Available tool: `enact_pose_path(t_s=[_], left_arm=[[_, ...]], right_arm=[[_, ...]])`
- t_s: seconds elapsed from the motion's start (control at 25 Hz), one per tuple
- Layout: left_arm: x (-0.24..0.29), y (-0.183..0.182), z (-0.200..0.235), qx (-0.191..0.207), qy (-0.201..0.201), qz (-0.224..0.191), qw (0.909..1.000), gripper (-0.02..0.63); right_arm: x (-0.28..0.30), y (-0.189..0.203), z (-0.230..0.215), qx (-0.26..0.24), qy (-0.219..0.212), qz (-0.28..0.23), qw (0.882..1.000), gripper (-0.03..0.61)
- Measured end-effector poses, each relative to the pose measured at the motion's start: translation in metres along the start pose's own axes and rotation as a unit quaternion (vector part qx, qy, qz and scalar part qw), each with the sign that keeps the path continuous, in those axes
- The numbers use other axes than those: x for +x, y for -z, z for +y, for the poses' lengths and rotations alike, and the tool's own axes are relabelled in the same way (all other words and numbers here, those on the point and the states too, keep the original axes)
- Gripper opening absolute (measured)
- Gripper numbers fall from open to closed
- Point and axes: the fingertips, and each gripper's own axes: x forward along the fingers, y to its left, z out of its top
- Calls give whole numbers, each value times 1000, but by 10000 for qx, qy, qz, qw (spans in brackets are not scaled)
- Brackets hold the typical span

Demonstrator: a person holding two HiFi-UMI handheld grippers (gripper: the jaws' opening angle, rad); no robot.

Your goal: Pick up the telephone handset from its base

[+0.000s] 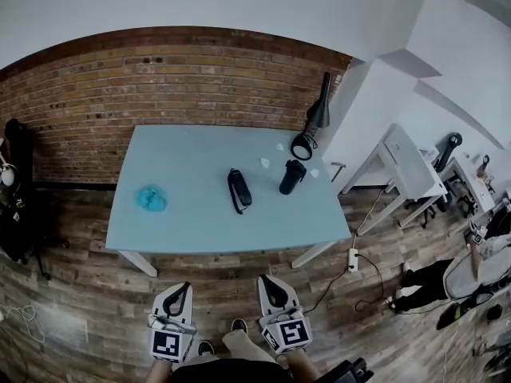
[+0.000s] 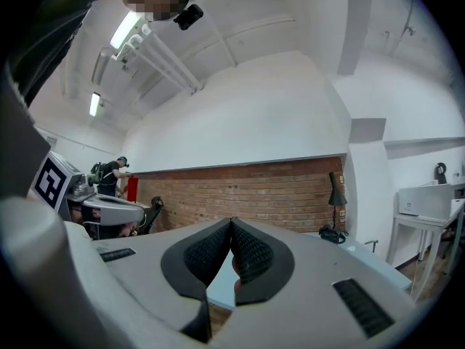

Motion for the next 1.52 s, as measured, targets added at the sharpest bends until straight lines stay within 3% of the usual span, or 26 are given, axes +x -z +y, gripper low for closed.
enact_pose_path(t_s=[0.16,0.44,0.64,0.76,0.88,1.04,1.16,1.52], left_arm=[[46,-4,-1,12,-47,-126,9999,20],[122,-12,-19,-28,-126,120,9998,20],[156,-6,-28,-212,-212,369,9989,20],[176,-17,-27,-240,-243,297,9990,20],[189,-23,-19,-27,-236,248,9994,20],[213,-16,0,-66,-81,415,9991,20],[244,-8,21,-107,79,197,9997,20],[329,-35,89,-220,636,-212,9975,20]], right_arm=[[24,3,-31,-84,-208,28,9997,14],[49,15,-103,211,-313,51,9993,14],[64,25,-139,360,-323,111,9988,14],[75,38,-147,400,-383,242,9982,14],[91,43,-144,409,-511,309,9974,14],[121,43,-148,306,-497,312,9978,14],[151,44,-155,148,-421,353,9984,14],[263,10,-167,-126,-155,311,9993,14]])
